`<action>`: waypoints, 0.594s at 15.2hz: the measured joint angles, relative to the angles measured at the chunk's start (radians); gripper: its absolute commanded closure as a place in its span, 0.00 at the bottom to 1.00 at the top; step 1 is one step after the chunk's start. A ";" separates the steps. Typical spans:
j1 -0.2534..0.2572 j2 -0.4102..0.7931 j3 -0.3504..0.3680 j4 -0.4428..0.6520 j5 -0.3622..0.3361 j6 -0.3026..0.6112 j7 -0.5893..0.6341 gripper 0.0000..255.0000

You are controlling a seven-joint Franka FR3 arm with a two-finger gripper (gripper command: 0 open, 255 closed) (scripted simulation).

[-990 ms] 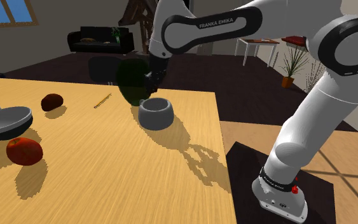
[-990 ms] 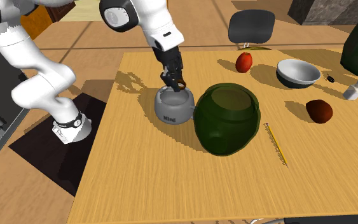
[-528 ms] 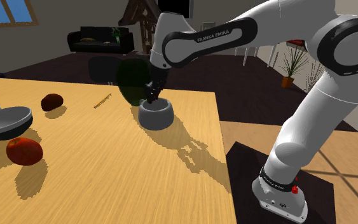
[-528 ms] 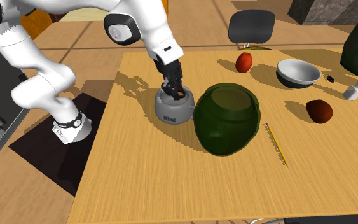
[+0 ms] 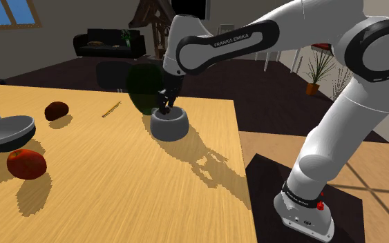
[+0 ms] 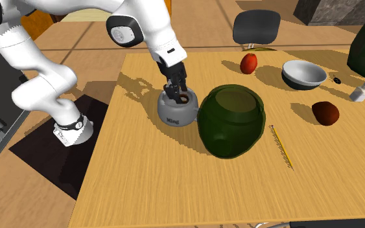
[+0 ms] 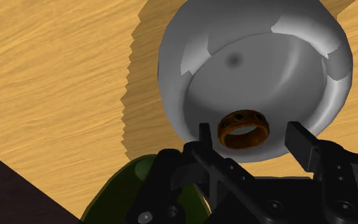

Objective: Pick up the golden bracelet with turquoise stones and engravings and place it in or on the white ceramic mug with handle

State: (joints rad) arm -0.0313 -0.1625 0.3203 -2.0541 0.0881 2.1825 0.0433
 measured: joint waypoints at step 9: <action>-0.001 -0.042 -0.009 0.045 0.011 -0.085 -0.007 0.00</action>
State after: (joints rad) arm -0.0319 -0.2045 0.3116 -2.0088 0.0994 2.0978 0.0365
